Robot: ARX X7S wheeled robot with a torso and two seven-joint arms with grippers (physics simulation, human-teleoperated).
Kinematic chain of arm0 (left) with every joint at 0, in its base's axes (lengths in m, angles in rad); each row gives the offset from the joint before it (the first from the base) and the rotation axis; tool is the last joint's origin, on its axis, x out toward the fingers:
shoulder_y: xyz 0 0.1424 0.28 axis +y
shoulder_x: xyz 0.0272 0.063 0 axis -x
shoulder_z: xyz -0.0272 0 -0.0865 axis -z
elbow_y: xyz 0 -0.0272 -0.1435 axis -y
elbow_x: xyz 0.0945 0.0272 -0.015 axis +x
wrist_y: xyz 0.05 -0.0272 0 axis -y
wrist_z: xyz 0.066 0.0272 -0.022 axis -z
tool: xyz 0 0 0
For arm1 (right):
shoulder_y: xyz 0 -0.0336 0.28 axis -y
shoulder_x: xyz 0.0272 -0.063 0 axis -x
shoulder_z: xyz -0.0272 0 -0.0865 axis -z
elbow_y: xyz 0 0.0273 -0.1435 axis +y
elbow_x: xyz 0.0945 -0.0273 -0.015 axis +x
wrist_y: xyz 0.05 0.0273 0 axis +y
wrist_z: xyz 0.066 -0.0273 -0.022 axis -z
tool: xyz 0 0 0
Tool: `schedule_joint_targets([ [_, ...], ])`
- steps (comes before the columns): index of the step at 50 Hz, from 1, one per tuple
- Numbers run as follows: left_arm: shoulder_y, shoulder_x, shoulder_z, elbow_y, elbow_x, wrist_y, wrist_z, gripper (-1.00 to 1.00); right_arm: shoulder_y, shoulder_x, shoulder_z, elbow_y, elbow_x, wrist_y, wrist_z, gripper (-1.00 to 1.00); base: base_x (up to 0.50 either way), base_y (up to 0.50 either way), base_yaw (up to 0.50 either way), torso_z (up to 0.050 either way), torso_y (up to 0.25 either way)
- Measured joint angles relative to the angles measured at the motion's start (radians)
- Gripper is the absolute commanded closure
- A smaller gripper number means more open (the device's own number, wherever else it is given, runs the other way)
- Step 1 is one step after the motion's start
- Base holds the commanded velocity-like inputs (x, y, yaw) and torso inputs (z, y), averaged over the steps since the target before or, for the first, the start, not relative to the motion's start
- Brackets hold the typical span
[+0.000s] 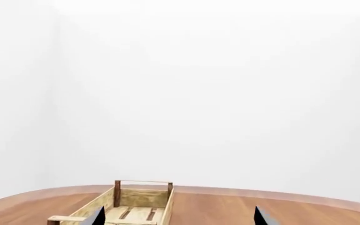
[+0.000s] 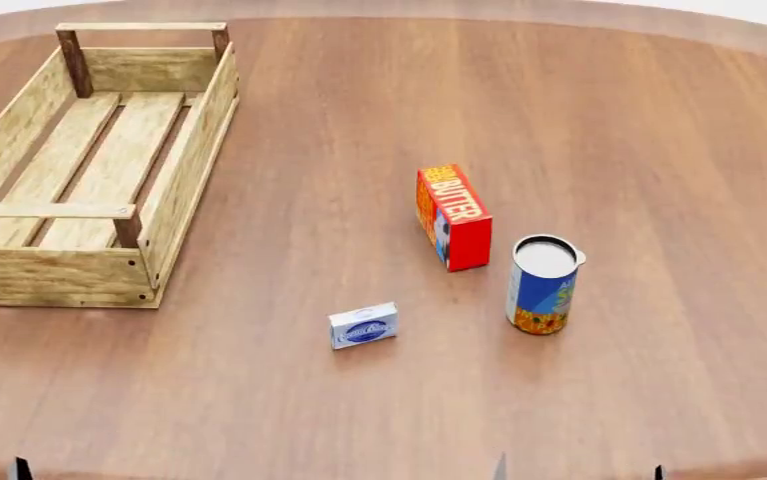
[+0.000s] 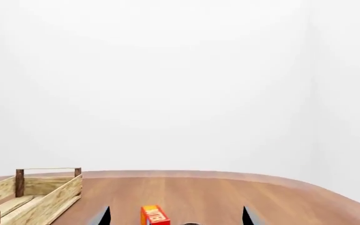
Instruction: Pick up the cream cheese and put it in the tray.
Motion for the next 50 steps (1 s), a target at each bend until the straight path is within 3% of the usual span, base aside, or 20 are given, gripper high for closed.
schedule_joint_targets([
  [50, 0.036, -0.032, 0.022, 0.021, 0.019, 0.098, -0.06, -1.0, -0.061, 0.029, -0.036, -0.038, -0.146, -0.151, 0.1, -1.0, 0.01, 0.04, 0.0, 0.0, 0.0],
])
